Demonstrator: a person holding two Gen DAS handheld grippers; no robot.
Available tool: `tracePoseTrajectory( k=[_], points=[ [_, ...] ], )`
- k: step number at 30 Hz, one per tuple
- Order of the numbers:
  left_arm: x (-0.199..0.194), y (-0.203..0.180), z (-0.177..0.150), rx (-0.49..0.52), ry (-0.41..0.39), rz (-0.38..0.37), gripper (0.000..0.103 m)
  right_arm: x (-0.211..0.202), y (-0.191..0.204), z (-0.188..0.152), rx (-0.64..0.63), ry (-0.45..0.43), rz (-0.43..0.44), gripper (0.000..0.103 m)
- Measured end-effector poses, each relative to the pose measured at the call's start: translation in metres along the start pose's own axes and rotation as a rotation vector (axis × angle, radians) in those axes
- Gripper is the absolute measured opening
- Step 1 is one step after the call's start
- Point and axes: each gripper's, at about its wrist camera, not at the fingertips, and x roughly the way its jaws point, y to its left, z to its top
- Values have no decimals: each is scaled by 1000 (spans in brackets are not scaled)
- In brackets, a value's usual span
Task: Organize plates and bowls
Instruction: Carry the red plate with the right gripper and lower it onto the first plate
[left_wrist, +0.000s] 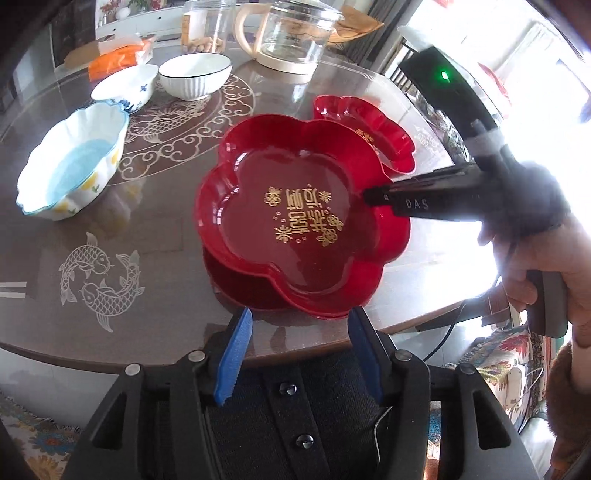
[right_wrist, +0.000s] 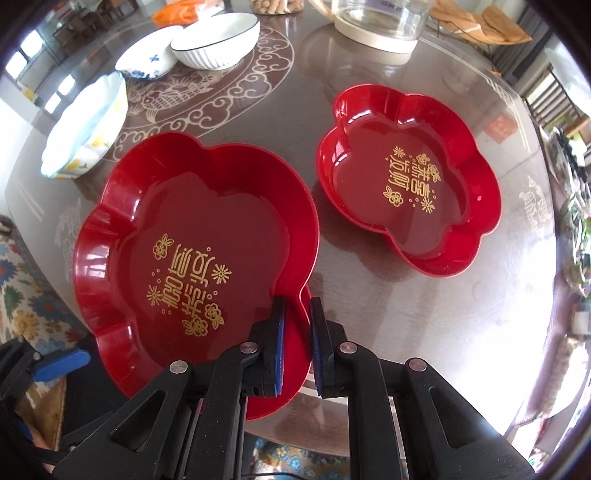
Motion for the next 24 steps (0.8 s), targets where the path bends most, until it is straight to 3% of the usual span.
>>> tracePoseTrajectory(
  k=[7,12,17,18,19,20,22,24],
  points=[
    [-17,54,25,-95,-119,71,57,0,10,4,-98,11,-67,15],
    [10,57,64,12,-108,78,56,1,10,5,-114,8,-77,15],
    [41,41,78,140,-51,182,56,0,10,1,-129,-15,-73,15],
    [47,41,76,153,-29,198,48,0,10,1,-128,-20,-68,15],
    [50,41,75,150,-9,196,25,0,8,1,-124,-29,-62,15],
    [52,42,73,132,17,164,17,-2,7,2,-126,-42,-53,14],
    [51,44,67,108,30,149,10,-4,6,2,-127,-57,-19,12],
    [46,41,59,113,51,146,10,-4,6,4,-130,-55,-6,12]
  ],
)
